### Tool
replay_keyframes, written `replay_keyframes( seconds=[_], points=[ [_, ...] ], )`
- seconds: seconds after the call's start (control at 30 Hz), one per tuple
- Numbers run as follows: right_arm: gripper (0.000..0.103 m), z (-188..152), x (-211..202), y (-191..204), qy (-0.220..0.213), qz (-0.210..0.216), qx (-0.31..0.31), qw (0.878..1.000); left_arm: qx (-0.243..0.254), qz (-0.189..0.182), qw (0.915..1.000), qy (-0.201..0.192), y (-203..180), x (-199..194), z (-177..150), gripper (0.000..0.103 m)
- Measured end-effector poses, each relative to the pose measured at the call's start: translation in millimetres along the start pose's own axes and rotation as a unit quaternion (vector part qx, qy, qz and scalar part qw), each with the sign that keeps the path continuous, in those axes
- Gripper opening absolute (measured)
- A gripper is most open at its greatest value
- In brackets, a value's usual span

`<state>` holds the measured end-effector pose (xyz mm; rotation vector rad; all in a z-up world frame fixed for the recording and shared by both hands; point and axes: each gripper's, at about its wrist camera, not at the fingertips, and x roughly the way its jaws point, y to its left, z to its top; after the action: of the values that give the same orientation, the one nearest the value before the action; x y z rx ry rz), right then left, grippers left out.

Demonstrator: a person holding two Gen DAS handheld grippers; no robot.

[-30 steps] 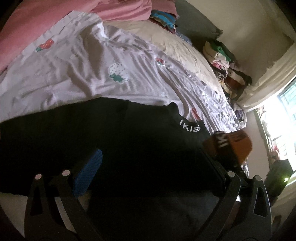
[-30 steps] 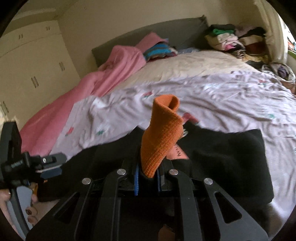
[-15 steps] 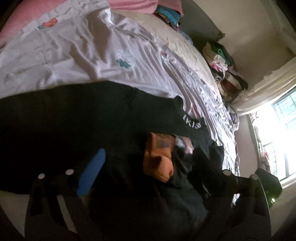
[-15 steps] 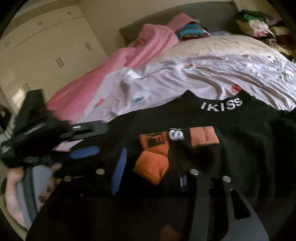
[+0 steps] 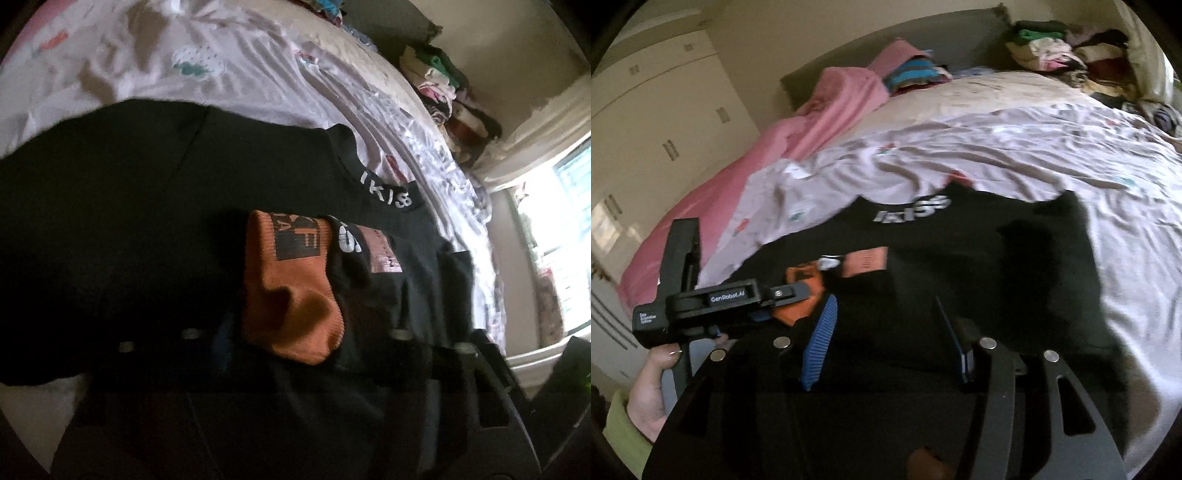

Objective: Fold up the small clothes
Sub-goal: 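Fold the held sleeve across the sweatshirt body with the right tool, release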

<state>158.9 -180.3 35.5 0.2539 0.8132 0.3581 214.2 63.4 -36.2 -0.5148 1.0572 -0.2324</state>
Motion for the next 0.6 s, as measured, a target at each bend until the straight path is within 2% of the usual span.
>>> replay_keyframes(
  seconds=[0.03,0.13,0.27,0.37,0.6],
  points=[
    [0.053,0,-1,-5,0.001,-0.006,0.003,1.0,-0.003,-0.018,0.9998,-0.005,-1,-1,0,0.011],
    [0.053,-2,-6,-23,-0.002,-0.027,0.014,1.0,0.012,-0.03,0.9986,-0.041,-10,-21,0,0.009],
    [0.053,-1,-9,-39,-0.008,-0.048,0.026,0.998,0.031,-0.043,0.9962,-0.07,-19,-48,5,0.008],
    [0.053,0,-7,-45,-0.006,-0.064,0.029,0.998,0.039,-0.019,0.9956,-0.083,-16,-59,6,0.007],
    [0.053,-6,10,-48,0.024,-0.082,0.027,0.996,0.022,0.017,0.9972,-0.069,12,-49,-5,0.001]
  ],
)
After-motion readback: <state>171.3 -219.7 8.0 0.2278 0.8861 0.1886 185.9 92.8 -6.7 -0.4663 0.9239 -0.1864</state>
